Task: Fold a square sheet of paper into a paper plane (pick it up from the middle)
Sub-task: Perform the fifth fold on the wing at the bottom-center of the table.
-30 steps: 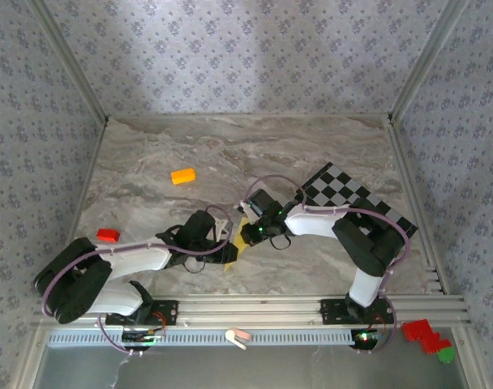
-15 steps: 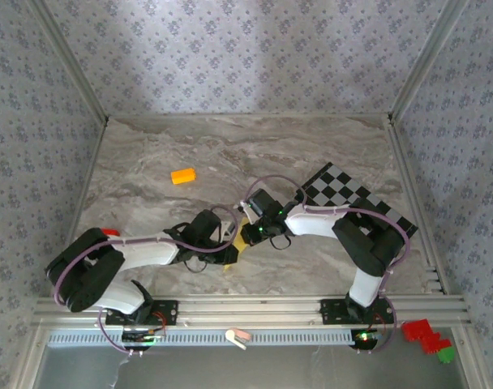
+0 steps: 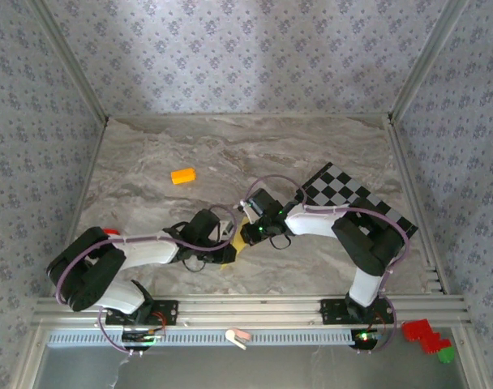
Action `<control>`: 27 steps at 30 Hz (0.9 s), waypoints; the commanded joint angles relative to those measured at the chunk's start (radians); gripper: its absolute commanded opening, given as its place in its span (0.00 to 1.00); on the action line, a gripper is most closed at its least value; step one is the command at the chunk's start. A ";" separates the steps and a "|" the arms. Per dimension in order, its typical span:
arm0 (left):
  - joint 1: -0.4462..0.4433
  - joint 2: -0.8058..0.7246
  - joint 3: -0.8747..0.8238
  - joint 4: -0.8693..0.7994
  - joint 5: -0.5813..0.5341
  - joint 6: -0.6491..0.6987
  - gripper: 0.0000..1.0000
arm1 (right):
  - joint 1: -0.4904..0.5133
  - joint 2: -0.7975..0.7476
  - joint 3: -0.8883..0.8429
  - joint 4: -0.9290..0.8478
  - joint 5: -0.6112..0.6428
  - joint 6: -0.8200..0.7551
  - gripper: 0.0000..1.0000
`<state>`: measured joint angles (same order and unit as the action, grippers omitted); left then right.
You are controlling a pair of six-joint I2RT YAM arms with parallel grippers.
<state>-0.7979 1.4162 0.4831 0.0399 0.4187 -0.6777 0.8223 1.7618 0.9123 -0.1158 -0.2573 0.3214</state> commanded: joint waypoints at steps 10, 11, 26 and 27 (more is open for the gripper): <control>0.020 -0.085 -0.001 -0.064 0.006 0.011 0.13 | -0.013 0.054 -0.028 -0.078 0.039 -0.005 0.12; 0.019 -0.092 -0.001 -0.067 0.008 0.015 0.14 | -0.013 0.054 -0.027 -0.078 0.038 -0.003 0.12; -0.007 -0.030 0.025 -0.046 0.048 0.019 0.12 | -0.017 0.056 -0.033 -0.070 0.035 -0.001 0.12; 0.002 -0.024 0.025 -0.053 0.043 0.018 0.12 | -0.017 0.056 -0.034 -0.070 0.035 -0.001 0.12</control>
<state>-0.8097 1.3712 0.4835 0.0177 0.4706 -0.6731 0.8139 1.7660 0.9123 -0.1112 -0.2733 0.3214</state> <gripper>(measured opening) 0.119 0.118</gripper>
